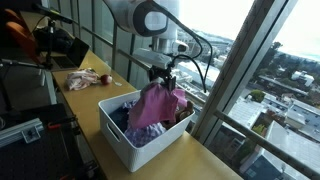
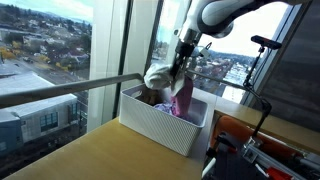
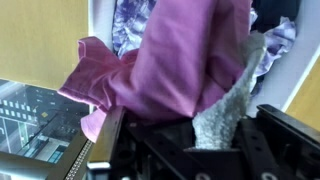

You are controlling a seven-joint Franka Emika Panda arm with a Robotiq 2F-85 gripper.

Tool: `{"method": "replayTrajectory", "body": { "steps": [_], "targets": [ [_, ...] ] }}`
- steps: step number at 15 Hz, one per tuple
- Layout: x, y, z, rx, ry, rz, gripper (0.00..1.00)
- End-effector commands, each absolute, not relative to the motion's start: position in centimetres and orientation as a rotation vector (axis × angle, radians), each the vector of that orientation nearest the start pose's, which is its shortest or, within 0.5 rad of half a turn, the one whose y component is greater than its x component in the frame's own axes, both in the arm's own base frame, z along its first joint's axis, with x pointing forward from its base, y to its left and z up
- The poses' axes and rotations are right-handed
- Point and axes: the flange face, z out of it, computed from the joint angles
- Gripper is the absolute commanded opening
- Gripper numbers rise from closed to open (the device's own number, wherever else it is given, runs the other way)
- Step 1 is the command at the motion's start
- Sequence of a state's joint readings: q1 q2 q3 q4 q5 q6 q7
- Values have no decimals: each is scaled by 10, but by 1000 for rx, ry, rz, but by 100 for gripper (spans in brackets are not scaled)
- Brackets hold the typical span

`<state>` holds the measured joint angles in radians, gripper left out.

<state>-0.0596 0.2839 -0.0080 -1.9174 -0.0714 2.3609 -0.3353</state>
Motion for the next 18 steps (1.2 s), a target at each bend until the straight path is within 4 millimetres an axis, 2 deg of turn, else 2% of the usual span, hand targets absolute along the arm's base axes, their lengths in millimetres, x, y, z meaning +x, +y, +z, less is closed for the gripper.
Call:
{"method": "replayTrajectory", "body": {
  "steps": [1, 2, 3, 7, 10, 12, 13, 14, 18],
  "targets": [
    [636, -37, 352, -3182, -494, -221, 25],
    [637, -36, 351, -3187, -489, -217, 26],
    [639, -36, 354, -3190, -490, -220, 32],
    [647, -34, 382, -3188, -489, -290, 61],
    [648, -17, 400, -3178, -518, -343, 82],
    [643, 7, 407, -3167, -567, -366, 97],
    [638, 23, 409, -3158, -598, -377, 100],
    [634, 39, 412, -3147, -628, -382, 100],
    [607, 126, 410, -3090, -764, -383, 100]
  ]
}}
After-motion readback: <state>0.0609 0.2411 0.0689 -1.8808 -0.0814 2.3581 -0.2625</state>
